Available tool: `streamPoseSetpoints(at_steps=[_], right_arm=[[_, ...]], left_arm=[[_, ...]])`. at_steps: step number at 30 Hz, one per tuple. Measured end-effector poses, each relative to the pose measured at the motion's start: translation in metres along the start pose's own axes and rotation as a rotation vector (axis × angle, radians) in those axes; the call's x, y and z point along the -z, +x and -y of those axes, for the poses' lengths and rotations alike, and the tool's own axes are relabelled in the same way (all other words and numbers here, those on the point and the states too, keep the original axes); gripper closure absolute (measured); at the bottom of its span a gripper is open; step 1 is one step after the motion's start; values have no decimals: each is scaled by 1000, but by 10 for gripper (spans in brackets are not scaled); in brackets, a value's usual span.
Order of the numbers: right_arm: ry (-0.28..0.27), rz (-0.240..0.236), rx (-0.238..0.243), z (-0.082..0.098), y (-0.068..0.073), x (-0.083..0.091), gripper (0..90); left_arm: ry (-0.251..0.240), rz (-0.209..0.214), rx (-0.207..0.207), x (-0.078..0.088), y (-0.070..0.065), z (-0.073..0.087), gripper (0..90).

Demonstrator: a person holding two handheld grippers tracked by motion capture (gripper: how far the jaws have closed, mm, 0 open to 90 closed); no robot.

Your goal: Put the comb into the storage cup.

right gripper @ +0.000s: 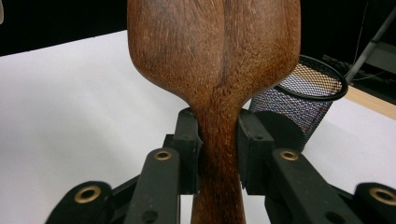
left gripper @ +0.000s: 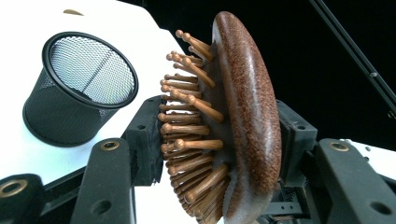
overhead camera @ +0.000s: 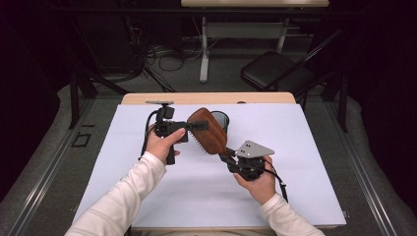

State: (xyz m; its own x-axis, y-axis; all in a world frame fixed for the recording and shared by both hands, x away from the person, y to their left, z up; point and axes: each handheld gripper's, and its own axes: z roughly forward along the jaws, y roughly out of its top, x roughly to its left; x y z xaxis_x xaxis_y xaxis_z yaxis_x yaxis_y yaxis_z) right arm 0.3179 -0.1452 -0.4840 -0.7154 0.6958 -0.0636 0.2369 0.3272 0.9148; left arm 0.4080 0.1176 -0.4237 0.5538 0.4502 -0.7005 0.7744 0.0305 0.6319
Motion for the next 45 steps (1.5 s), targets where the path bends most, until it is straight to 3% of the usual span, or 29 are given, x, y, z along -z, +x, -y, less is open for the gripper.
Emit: streamPoseSetpoints(at_steps=[20,45], right_arm=[[2,-9,16,1,1,-1,726],[11,-27,-15,2,-2,-3,725]], left_arm=[[48,50,50,4,7,-3,476],[41,-1,130,1,4,-3,495]])
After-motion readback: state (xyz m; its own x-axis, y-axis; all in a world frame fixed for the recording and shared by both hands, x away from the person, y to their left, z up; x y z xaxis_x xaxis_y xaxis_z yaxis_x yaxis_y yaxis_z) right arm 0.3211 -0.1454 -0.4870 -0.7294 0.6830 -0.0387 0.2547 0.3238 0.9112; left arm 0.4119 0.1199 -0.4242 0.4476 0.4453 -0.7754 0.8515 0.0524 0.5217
